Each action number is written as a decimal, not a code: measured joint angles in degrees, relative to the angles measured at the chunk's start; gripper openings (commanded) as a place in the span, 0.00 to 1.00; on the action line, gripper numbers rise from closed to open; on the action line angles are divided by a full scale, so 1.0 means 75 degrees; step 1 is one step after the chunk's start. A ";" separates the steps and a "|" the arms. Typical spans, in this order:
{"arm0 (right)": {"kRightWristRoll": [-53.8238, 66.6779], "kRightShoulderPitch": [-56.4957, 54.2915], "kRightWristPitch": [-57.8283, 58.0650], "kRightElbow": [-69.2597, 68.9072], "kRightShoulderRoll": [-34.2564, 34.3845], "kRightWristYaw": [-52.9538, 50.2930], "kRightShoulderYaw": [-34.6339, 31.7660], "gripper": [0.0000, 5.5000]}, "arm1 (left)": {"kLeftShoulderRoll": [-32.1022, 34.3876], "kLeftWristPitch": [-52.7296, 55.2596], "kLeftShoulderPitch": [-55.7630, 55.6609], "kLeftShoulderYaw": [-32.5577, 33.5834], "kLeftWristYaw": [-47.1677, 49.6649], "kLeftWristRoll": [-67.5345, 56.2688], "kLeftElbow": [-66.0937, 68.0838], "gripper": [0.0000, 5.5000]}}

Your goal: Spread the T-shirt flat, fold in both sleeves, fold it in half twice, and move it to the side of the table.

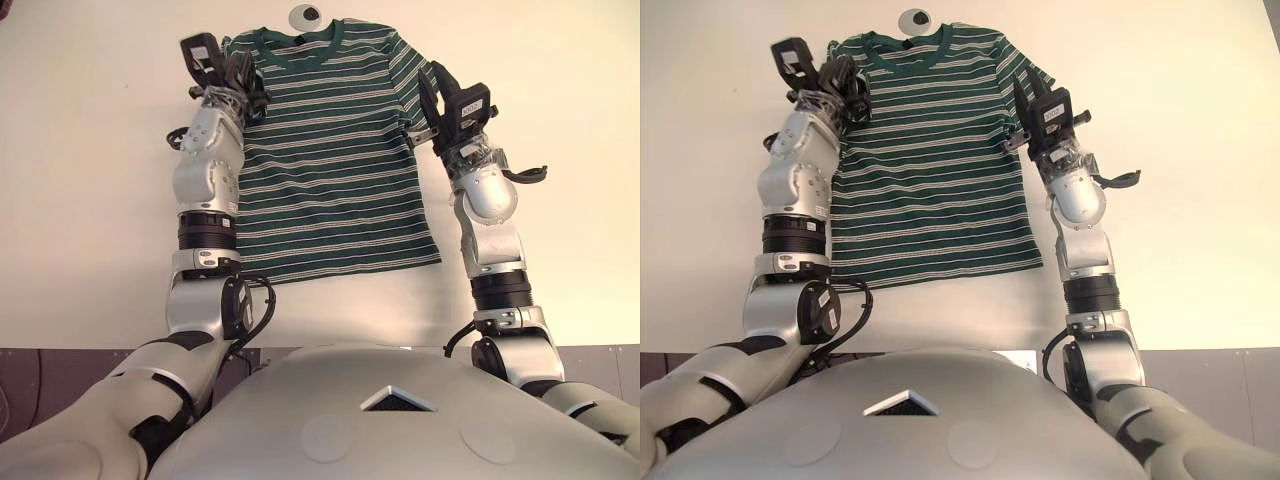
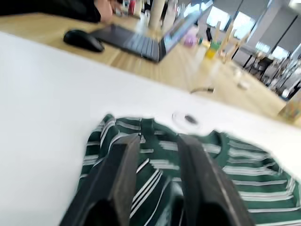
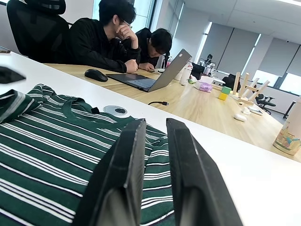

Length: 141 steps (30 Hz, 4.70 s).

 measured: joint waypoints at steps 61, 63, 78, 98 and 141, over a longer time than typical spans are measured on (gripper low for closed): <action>0.2616 -0.5376 0.3622 0.7851 -0.0012 0.0018 -0.3187 0.01 | 0.0920 0.0338 0.0973 0.0983 0.0127 -0.0436 -0.0780 0.32; 0.2551 -0.5412 0.3644 0.7852 0.0048 0.0058 -0.3110 0.01 | 0.0921 0.0338 0.0959 0.0973 0.0127 -0.0437 -0.0780 0.32; 0.2492 -0.5421 0.3608 0.7834 0.0023 0.0101 -0.3049 0.20 | 0.0921 0.0338 0.0970 0.0976 0.0143 -0.0440 -0.0794 0.32; 0.2178 -0.5230 0.3066 0.6185 0.0596 0.0504 -0.2371 0.01 | 0.0891 0.0338 0.1008 0.0989 0.0170 -0.0443 -0.0889 0.32; 0.3276 -0.2475 0.6664 0.0585 -0.2030 0.4839 -0.1471 0.26 | 0.1897 0.2320 0.3089 0.1006 -0.1880 -0.1722 -0.3167 0.32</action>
